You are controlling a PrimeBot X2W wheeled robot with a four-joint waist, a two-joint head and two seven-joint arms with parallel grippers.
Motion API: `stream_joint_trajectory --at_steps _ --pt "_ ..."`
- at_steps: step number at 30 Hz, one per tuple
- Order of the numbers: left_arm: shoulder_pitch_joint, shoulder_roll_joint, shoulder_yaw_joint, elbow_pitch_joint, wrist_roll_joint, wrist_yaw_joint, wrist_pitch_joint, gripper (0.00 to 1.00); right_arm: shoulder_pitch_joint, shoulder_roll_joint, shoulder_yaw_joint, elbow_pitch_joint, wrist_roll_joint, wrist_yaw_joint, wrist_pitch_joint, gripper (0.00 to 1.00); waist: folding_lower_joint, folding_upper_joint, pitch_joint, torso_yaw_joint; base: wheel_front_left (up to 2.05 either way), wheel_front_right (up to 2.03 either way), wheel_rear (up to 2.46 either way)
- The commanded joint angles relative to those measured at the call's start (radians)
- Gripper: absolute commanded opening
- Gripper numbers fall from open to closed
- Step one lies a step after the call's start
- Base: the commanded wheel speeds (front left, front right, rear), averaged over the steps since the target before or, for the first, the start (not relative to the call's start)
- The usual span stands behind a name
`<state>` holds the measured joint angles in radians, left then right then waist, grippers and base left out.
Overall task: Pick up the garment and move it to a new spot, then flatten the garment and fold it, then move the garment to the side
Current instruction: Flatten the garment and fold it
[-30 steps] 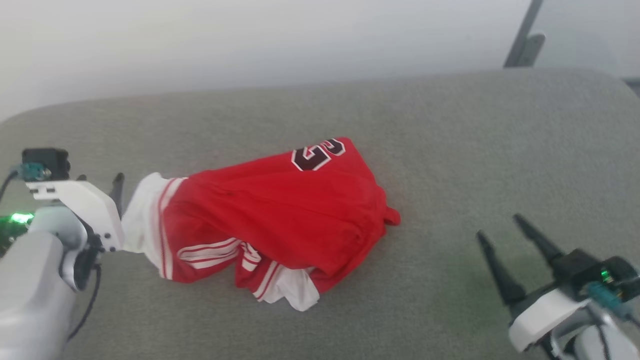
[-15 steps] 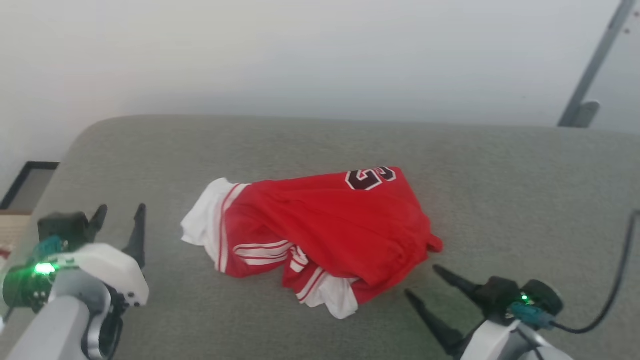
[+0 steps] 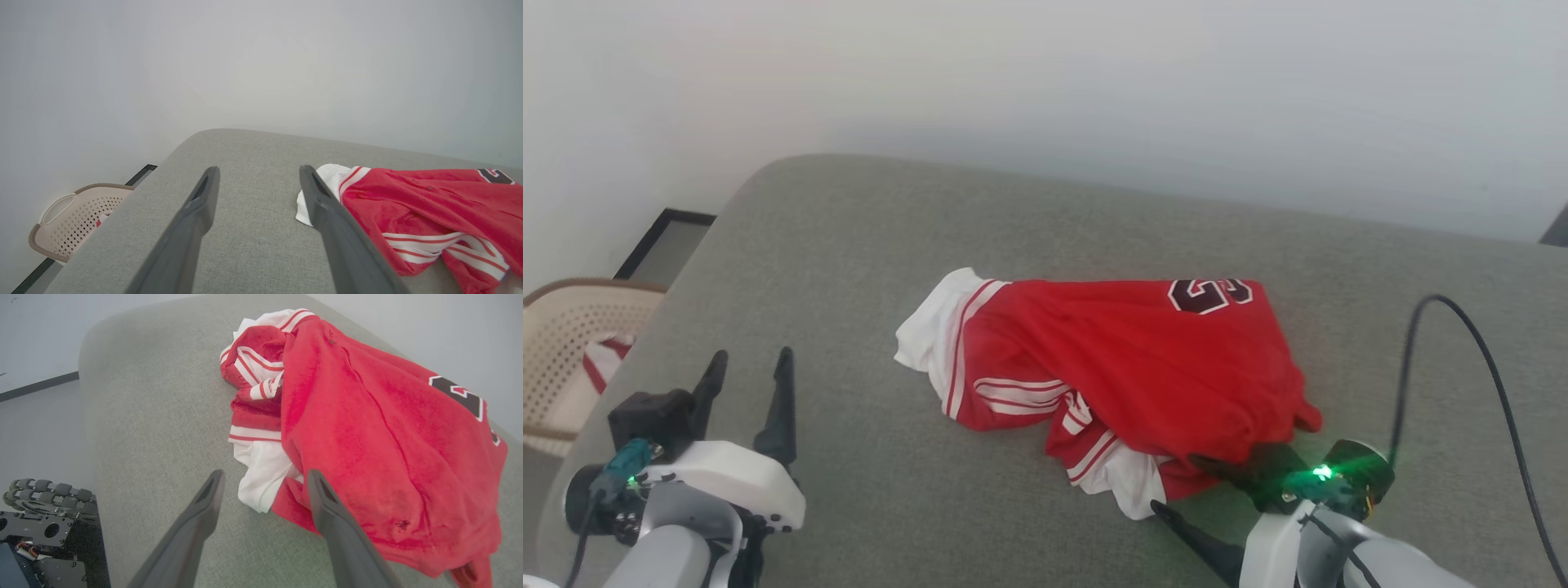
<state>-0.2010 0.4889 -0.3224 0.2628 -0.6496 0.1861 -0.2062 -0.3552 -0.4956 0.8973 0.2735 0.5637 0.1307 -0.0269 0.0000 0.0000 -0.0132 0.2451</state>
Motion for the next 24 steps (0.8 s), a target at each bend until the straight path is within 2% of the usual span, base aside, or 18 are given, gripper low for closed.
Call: stream_joint_trajectory --at_steps 1,9,18,19,20,21,24 --pt "0.011 -0.011 0.000 -0.012 0.012 0.004 -0.011 1.00 -0.021 -0.001 0.011 0.015 0.003 0.000 0.017 1.00 0.0000 0.0000 0.017 0.018 0.00 0.00 0.00" --pt "-0.002 -0.044 -0.004 -0.050 0.033 0.020 -0.042 1.00 -0.099 -0.014 0.080 0.074 0.029 0.000 0.107 1.00 0.0000 0.0000 0.075 0.059 0.00 0.00 0.00" --pt "-0.028 -0.094 -0.001 -0.058 0.056 0.011 -0.057 1.00 -0.180 -0.017 0.202 0.154 0.020 0.000 0.185 1.00 0.0000 0.0000 0.128 0.093 0.00 0.00 0.00" --pt "-0.027 -0.097 0.001 -0.057 0.058 0.009 -0.057 1.00 -0.184 -0.012 0.211 0.170 0.018 0.000 0.188 0.62 0.0000 0.0000 0.131 0.095 0.00 0.00 0.00" --pt "-0.027 -0.100 0.003 -0.056 0.061 0.007 -0.057 1.00 -0.193 -0.007 0.220 0.185 0.010 0.000 0.182 0.18 0.0000 0.0000 0.133 0.095 0.00 0.00 0.00" --pt "-0.027 -0.104 0.005 -0.056 0.065 0.005 -0.058 1.00 -0.200 -0.003 0.223 0.196 0.007 0.000 0.175 0.00 0.0000 0.0000 0.134 0.096 0.00 0.00 0.00" --pt "-0.018 -0.105 0.017 -0.052 0.070 0.002 -0.060 1.00 -0.215 0.002 0.215 0.224 0.004 0.000 0.149 0.00 0.0000 0.0000 0.132 0.092 0.00 0.00 0.00"
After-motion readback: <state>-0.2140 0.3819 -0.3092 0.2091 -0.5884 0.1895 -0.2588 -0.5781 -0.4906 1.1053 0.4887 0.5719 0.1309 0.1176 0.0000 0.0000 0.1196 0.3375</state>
